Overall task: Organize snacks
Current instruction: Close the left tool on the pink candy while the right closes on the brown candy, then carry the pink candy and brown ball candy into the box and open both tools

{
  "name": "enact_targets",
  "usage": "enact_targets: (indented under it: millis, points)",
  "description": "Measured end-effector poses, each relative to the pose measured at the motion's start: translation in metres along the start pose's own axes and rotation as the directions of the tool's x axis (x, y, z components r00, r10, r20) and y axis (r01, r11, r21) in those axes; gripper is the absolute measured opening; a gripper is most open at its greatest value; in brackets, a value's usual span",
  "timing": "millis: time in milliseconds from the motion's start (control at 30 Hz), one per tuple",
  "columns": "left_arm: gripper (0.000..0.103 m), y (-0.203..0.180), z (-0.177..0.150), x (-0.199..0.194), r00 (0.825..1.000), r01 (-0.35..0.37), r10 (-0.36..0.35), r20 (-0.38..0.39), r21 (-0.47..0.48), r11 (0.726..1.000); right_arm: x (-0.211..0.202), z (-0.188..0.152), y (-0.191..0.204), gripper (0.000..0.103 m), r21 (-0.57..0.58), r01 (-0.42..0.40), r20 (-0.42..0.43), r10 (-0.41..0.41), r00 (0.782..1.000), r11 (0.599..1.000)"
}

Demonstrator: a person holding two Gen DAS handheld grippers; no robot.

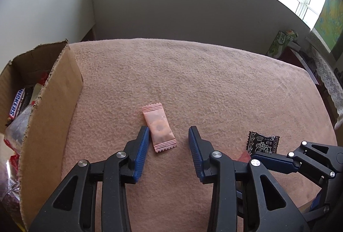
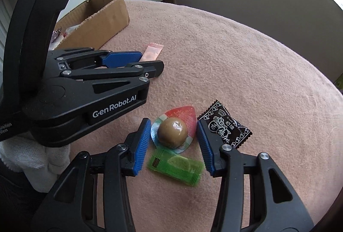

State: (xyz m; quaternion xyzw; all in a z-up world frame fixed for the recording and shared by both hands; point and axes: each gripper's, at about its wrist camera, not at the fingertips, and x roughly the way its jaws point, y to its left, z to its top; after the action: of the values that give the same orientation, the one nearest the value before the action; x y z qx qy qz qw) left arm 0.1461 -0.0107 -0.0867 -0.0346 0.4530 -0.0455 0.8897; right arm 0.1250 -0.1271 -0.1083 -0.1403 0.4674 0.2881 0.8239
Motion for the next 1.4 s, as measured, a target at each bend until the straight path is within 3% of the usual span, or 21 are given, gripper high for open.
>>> enact_targets:
  millis: [133,467,567,1000,1400]
  points:
    - [0.020,0.000,-0.002,-0.001,1.000,0.011,-0.011,-0.002,0.001,1.000,-0.003,-0.003,0.002,0.043,-0.021,0.016,0.011,-0.016,1.000,1.000]
    - [0.020,0.004,-0.006,-0.015,0.998,0.059,-0.059,0.018,-0.008,0.998,-0.022,-0.004,-0.008,0.037,0.029,-0.006,0.045,0.004,0.999,1.000]
    - [0.020,0.004,-0.007,-0.021,0.997,0.069,-0.069,0.035,-0.007,0.998,-0.027,-0.004,-0.010,0.031,0.040,-0.007,0.052,0.004,0.999,0.999]
    - [0.020,0.011,-0.007,-0.045,0.989,0.118,-0.116,0.095,-0.020,0.993,-0.047,0.002,-0.014,0.030,0.081,-0.002,0.089,-0.006,0.996,0.997]
    - [0.020,0.036,-0.016,-0.092,0.969,0.159,-0.147,0.196,-0.048,0.986,-0.085,0.034,0.005,0.030,0.081,0.007,0.176,-0.021,0.984,0.997]
